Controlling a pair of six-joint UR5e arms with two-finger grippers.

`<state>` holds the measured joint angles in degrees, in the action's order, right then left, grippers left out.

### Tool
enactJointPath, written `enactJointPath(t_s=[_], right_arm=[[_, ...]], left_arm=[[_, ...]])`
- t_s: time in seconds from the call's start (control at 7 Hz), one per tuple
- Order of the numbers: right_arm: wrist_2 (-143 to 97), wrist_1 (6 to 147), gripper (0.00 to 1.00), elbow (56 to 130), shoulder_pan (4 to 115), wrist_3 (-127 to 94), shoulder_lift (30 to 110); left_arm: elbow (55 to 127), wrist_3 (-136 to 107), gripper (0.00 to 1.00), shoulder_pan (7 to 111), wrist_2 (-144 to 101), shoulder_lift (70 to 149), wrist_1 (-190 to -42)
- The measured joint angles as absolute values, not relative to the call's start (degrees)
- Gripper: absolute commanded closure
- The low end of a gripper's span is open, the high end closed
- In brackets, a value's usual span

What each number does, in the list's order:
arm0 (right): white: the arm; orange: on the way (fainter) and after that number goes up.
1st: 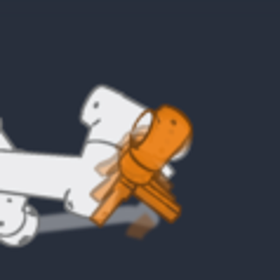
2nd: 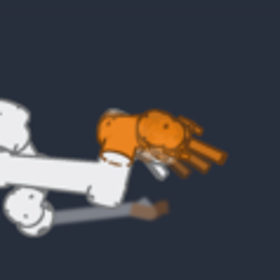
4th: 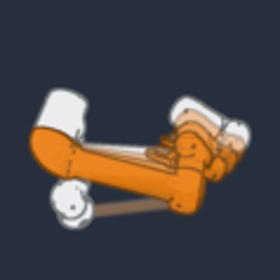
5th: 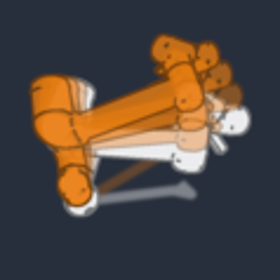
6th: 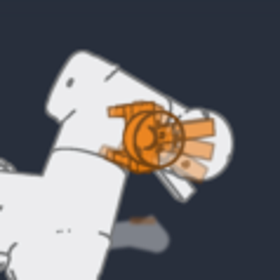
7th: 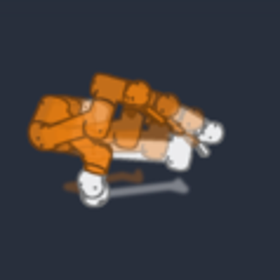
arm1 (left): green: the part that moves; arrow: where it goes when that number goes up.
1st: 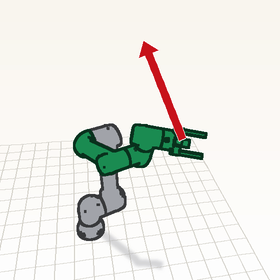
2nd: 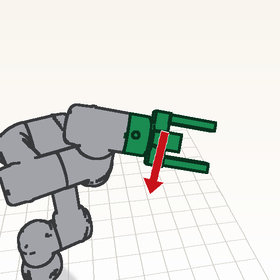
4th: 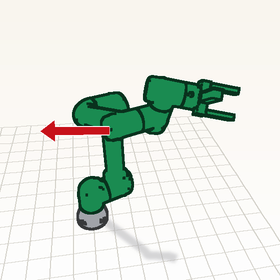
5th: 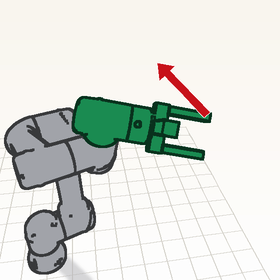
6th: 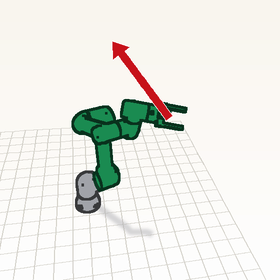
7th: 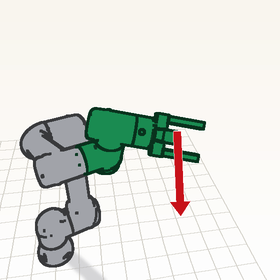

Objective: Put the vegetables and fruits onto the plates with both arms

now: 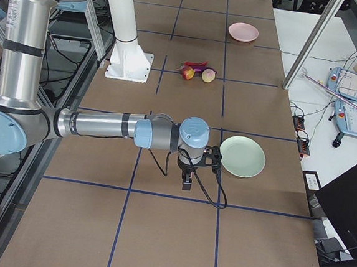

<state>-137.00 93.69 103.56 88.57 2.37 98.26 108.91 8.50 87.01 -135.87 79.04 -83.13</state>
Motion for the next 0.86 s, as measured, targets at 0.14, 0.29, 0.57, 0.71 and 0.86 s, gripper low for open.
enactJointPath(t_s=[0.14, 0.29, 0.57, 0.71, 0.86], right_arm=[[-137.4, 93.7, 0.00, 103.6, 88.5, 2.4, 98.3], [-138.0, 93.7, 0.00, 103.6, 88.5, 2.4, 98.4], [-138.9, 93.6, 0.00, 103.6, 88.3, 2.5, 98.5], [-139.5, 93.6, 0.00, 103.7, 88.2, 2.4, 98.5], [-139.9, 93.6, 0.00, 103.7, 88.0, 2.2, 98.5]], left_arm=[[109.2, 8.5, 0.00, 87.0, -136.1, 79.0, -83.3], [109.4, 8.6, 0.00, 86.9, -136.3, 78.9, -83.4], [109.6, 8.7, 0.00, 86.9, -136.4, 78.9, -83.5], [109.7, 8.8, 0.00, 86.8, -136.4, 78.9, -83.5], [109.8, 8.9, 0.00, 86.8, -136.4, 78.9, -83.5]])
